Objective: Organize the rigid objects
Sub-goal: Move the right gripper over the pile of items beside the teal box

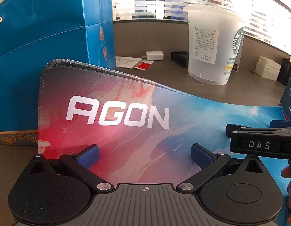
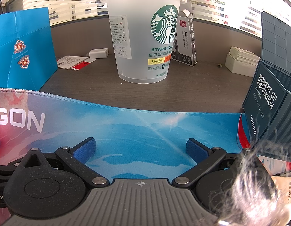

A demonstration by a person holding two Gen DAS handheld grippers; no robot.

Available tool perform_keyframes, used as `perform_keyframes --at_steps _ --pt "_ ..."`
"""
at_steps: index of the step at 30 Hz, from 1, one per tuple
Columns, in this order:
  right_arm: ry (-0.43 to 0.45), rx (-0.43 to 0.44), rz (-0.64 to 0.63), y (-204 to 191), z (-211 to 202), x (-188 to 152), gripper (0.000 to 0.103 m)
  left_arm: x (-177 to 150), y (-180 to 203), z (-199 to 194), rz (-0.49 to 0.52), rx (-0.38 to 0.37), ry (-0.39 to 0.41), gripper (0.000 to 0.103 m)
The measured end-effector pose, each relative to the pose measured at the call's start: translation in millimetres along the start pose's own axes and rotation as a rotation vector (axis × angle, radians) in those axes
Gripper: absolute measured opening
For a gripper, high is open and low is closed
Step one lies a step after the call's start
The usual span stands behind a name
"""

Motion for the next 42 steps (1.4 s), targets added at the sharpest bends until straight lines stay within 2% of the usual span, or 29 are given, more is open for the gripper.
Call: perform_keyframes --at_steps 29,36,42 --pt "0.0 0.005 0.004 -1 -1 -2 0.103 0 -1 0 -0.022 0.0 -0.001 0.103" --pt "-0.028 0.062 0.135 8 -12 4 0.103 1 -10 -3 -0.071 0.003 0.011 0.103" --pt "0.025 0.097 0.173 22 -40 18 0.103 0 -9 -2 -0.048 0.019 0.011 0.103"
Point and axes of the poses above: each gripper's, at about its wrist camera, not at the fingertips, and z roughly the way its jaws point, y to its right, x to its top, the point moved 9 cm from there along z, roughly the way its jaws point, and after that the axes turned 2 degrees about -x, right-handed, at the moved point
